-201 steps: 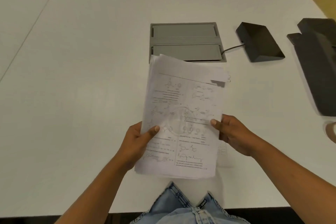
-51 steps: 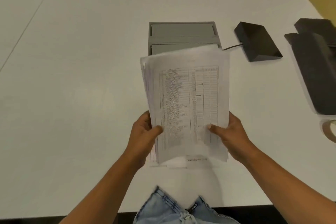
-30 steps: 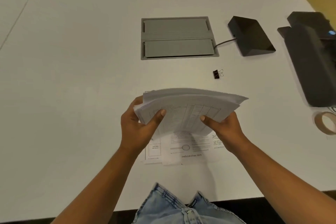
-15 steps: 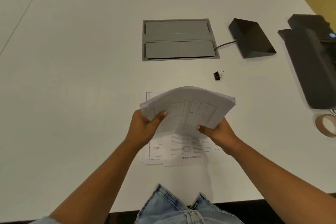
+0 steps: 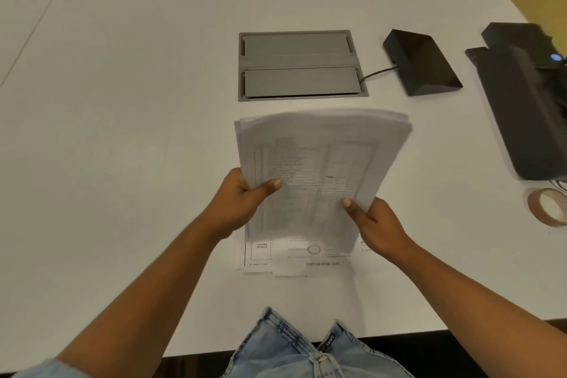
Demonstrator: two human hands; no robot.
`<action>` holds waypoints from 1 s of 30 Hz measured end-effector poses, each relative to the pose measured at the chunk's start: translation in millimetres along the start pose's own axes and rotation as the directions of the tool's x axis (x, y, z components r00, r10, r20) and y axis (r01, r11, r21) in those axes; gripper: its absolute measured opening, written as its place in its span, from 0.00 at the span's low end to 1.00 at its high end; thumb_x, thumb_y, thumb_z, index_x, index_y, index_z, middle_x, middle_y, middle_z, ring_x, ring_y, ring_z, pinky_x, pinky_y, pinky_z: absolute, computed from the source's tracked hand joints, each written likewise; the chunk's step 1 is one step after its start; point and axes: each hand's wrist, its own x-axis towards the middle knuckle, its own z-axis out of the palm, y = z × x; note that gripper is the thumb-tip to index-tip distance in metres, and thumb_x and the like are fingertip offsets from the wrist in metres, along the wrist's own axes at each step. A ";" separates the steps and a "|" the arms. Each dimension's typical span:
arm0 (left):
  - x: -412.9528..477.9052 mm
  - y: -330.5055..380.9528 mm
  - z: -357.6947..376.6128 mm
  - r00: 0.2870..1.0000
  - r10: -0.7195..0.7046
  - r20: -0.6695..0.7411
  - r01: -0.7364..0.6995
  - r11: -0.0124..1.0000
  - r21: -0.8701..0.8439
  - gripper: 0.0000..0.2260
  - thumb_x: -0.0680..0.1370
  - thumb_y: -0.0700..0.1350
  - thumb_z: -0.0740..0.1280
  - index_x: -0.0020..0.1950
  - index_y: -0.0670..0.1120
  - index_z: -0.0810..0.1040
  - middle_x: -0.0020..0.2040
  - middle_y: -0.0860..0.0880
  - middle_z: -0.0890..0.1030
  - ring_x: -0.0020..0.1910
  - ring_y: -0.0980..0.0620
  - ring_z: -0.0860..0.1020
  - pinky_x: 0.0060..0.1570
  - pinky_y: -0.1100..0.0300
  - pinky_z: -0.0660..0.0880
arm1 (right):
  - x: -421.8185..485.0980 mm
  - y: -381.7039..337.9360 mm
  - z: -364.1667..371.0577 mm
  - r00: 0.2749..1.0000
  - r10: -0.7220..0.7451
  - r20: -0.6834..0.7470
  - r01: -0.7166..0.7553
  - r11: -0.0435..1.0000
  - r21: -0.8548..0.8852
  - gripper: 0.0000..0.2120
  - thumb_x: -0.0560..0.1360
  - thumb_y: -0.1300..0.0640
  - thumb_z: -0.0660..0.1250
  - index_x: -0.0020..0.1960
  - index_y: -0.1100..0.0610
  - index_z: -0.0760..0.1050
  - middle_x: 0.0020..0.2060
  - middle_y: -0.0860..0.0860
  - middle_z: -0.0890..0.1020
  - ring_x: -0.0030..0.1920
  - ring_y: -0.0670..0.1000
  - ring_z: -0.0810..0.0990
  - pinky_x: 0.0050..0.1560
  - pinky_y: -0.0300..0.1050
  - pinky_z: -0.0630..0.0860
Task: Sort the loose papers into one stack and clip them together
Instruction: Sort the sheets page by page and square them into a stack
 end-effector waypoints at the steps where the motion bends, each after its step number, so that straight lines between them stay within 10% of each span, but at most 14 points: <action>1: -2.9 0.6 -2.6 1.000 -0.026 -0.006 0.026 0.999 -0.023 0.12 0.78 0.45 0.69 0.60 0.54 0.79 0.57 0.54 0.84 0.56 0.52 0.82 0.55 0.55 0.81 | -1.8 -1.7 -1.9 1.000 0.007 0.013 -0.006 1.000 -0.007 0.13 0.80 0.51 0.60 0.62 0.49 0.76 0.54 0.39 0.82 0.53 0.34 0.80 0.49 0.28 0.75; 8: -38.6 -25.3 9.6 0.973 -0.230 -0.035 0.213 0.943 -0.255 0.16 0.75 0.49 0.70 0.62 0.49 0.79 0.56 0.50 0.86 0.56 0.48 0.84 0.56 0.48 0.80 | -11.5 -1.5 -0.2 0.991 0.125 0.051 -0.134 0.959 0.249 0.16 0.80 0.53 0.61 0.64 0.56 0.77 0.57 0.50 0.84 0.59 0.49 0.82 0.63 0.49 0.76; 14: -62.1 -42.6 8.9 0.944 -0.272 -0.186 0.221 0.942 -0.254 0.10 0.78 0.46 0.68 0.58 0.47 0.81 0.51 0.49 0.87 0.50 0.47 0.86 0.47 0.54 0.83 | -12.1 0.4 2.4 0.951 0.275 0.138 -0.304 0.912 0.275 0.21 0.78 0.40 0.56 0.61 0.49 0.78 0.54 0.48 0.86 0.53 0.47 0.84 0.55 0.45 0.78; 17: -76.2 -48.6 -5.8 0.924 -0.266 -0.275 0.192 0.944 -0.268 0.09 0.78 0.46 0.68 0.57 0.47 0.82 0.49 0.48 0.88 0.47 0.48 0.86 0.43 0.55 0.83 | -6.3 20.2 3.7 0.911 0.347 -0.221 -0.378 0.918 -0.117 0.19 0.80 0.41 0.57 0.54 0.53 0.80 0.49 0.54 0.86 0.45 0.54 0.84 0.47 0.50 0.79; 20: -87.5 -54.7 -22.7 0.890 -0.274 -0.366 0.182 0.947 -0.266 0.08 0.76 0.47 0.68 0.54 0.48 0.83 0.47 0.51 0.88 0.45 0.50 0.86 0.45 0.52 0.81 | -4.6 47.7 7.9 0.906 0.226 -0.358 -0.414 0.642 -0.645 0.18 0.77 0.46 0.63 0.60 0.56 0.75 0.53 0.52 0.83 0.51 0.55 0.82 0.46 0.46 0.78; 30: -102.0 -66.9 -46.9 0.837 -0.302 -0.456 0.194 0.943 -0.270 0.07 0.78 0.46 0.67 0.54 0.49 0.81 0.45 0.54 0.88 0.45 0.49 0.86 0.39 0.58 0.81 | 5.6 77.9 31.6 0.791 0.473 -0.388 -0.612 0.595 -0.521 0.34 0.63 0.44 0.78 0.58 0.58 0.65 0.51 0.55 0.79 0.51 0.59 0.81 0.41 0.49 0.78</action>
